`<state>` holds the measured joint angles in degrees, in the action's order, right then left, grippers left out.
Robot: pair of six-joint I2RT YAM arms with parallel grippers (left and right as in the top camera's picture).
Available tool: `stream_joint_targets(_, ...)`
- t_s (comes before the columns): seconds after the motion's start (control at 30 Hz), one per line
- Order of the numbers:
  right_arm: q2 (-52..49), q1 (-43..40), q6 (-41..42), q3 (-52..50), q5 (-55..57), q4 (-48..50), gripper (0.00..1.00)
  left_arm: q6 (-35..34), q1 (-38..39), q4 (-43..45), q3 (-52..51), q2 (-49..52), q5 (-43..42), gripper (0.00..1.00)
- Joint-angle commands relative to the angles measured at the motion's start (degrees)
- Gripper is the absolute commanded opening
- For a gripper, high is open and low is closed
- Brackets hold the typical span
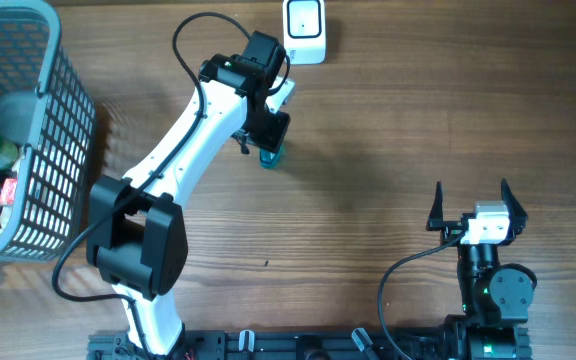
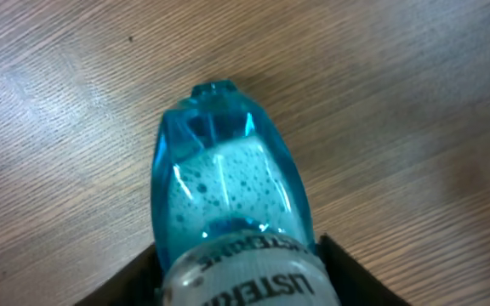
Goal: Scan the item barcode
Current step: 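Lift the bottle out and place it upright on the table center, then return the left gripper to the basket above the green-lidded jar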
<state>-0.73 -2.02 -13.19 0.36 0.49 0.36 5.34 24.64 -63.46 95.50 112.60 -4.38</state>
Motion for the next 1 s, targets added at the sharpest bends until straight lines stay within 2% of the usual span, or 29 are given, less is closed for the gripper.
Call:
stream_joint_targets(0.0, 0.46, 0.22, -0.35, -0.04, 0.79, 0.13, 1.0, 3.45, -0.15, -0.44, -0.46, -0.09, 0.63, 0.61)
stream_joint_targets(0.07, 0.46, 0.22, -0.35, -0.04, 0.79, 0.13, 1.0, 3.23, -0.15, -0.66, -0.26, -0.2, 1.22, 0.74)
stream_joint_targets(0.1, 0.46, 0.22, -0.33, -0.04, 0.79, 0.13, 1.0, 3.02, -0.15, -0.98, 0.0, -0.52, 1.22, 0.85)
stream_joint_targets(0.13, 0.46, 0.22, -0.35, -0.04, 0.79, 0.13, 1.0, 2.99, -0.13, -2.05, 0.81, -0.9, 1.2, 1.0)
stream_joint_targets(0.37, 0.46, 0.22, -0.35, -0.04, 0.79, 0.13, 1.0, 1.84, -0.11, -13.68, 14.38, -11.34, -1.46, 1.0)
stream_joint_targets(0.4, 0.46, 0.22, -0.35, -0.04, 0.76, 0.13, 1.0, -0.61, -0.13, -14.38, 16.87, -13.7, 0.13, 1.0)
stream_joint_targets(0.43, 0.46, 0.22, -0.35, -0.04, 0.79, 0.13, 1.0, -6.93, -0.59, -14.67, 20.22, -17.49, 6.75, 1.0)
stream_joint_targets(0.5, 0.46, 0.22, -0.35, -0.04, 0.79, 0.13, 1.0, -12.98, -2.6, -14.49, 22.82, -22.97, 17.46, 1.0)
stream_joint_targets(0.57, 0.46, 0.22, -0.33, -0.04, 0.76, 0.15, 1.0, -23.96, -8.85, -13.99, 23.23, -28.87, 30.53, 1.0)
stream_joint_targets(0.6, 0.46, 0.22, -0.35, -0.04, 0.79, 0.15, 1.0, -29.27, -13.94, -14.23, 23.23, -30.91, 33.59, 1.0)
stream_joint_targets(0.63, 0.46, 0.22, -0.35, -0.04, 0.79, 0.13, 1.0, -34.77, -23.69, -14.29, 23.23, -32.81, 33.07, 1.0)
stream_joint_targets(0.73, 0.46, 0.22, -0.37, -0.04, 0.79, 0.13, 1.0, -37.0, -46.93, -14.43, 23.23, -31.95, 20.55, 1.0)
stream_joint_targets(0.83, 0.46, 0.22, -0.35, -0.04, 0.79, 0.13, 1.0, -39.28, -58.69, -14.12, 23.23, -26.45, 18.4, 1.0)
stream_joint_targets(0.97, 0.46, 0.22, -0.35, -0.04, 0.76, 0.13, 1.0, -41.35, -62.03, -11.96, 23.23, -14.49, 16.83, 1.0)
